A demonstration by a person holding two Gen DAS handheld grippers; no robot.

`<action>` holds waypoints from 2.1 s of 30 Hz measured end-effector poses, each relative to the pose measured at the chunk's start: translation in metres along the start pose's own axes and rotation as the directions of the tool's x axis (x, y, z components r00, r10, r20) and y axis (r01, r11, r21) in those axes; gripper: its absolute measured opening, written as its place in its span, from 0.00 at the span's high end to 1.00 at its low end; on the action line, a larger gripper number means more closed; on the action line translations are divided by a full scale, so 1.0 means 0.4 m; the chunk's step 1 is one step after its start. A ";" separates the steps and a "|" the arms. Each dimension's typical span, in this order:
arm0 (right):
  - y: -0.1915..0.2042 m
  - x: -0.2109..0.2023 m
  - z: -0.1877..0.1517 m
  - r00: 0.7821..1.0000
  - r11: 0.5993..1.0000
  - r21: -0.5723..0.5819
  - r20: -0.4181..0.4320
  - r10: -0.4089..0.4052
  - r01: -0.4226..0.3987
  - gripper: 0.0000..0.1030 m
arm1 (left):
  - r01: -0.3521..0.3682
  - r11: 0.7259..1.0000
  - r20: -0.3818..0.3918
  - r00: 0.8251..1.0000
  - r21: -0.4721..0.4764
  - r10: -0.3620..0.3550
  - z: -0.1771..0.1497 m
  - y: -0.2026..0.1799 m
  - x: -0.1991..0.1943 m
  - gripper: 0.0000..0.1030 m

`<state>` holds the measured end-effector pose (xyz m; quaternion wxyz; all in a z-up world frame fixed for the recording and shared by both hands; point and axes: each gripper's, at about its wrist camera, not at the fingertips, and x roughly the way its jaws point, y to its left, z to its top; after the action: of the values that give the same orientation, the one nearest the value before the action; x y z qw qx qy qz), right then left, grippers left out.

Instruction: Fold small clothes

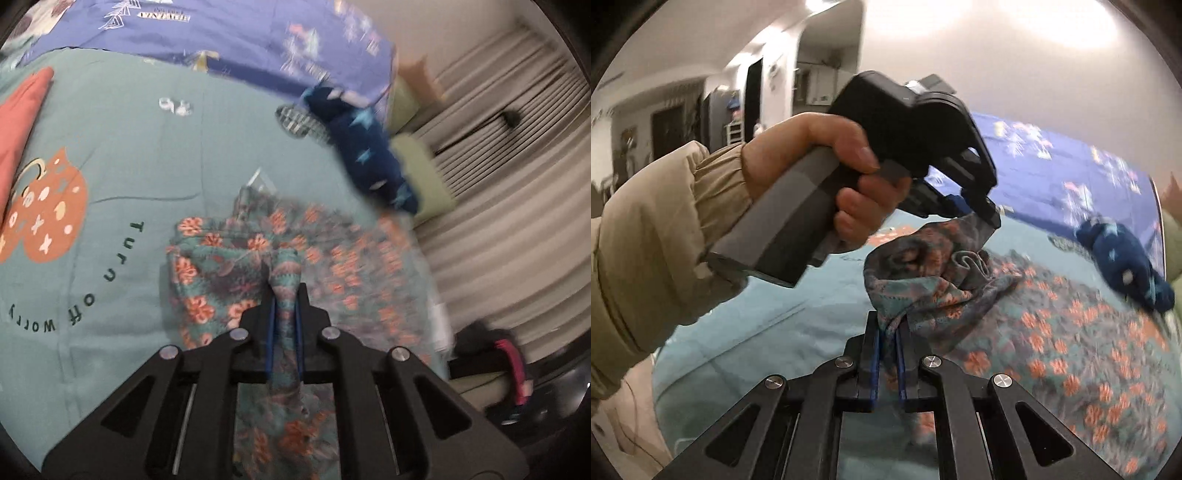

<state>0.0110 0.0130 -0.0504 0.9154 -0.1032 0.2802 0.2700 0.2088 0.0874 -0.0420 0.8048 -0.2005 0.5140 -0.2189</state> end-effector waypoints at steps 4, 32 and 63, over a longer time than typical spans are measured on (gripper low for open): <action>-0.033 0.006 -0.022 0.999 0.998 0.063 -0.041 0.030 -0.028 0.94 | -0.127 0.990 -0.105 0.986 0.062 0.133 0.005 -0.042 0.099 0.62; -0.392 -0.270 -0.135 0.975 0.912 0.409 0.198 -0.101 0.012 0.94 | -0.087 0.953 -0.026 0.995 0.289 0.099 0.099 -0.513 0.173 0.94; -0.696 -0.395 -0.324 0.993 0.741 0.670 0.111 -0.043 -0.043 0.74 | -0.208 0.833 0.110 0.978 0.512 0.176 -0.170 -0.480 0.197 0.28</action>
<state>-0.0047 -0.3318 -0.0568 0.9062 0.2493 0.3036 0.1567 0.1479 -0.1213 -0.0217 0.8613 0.0712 0.4293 -0.2621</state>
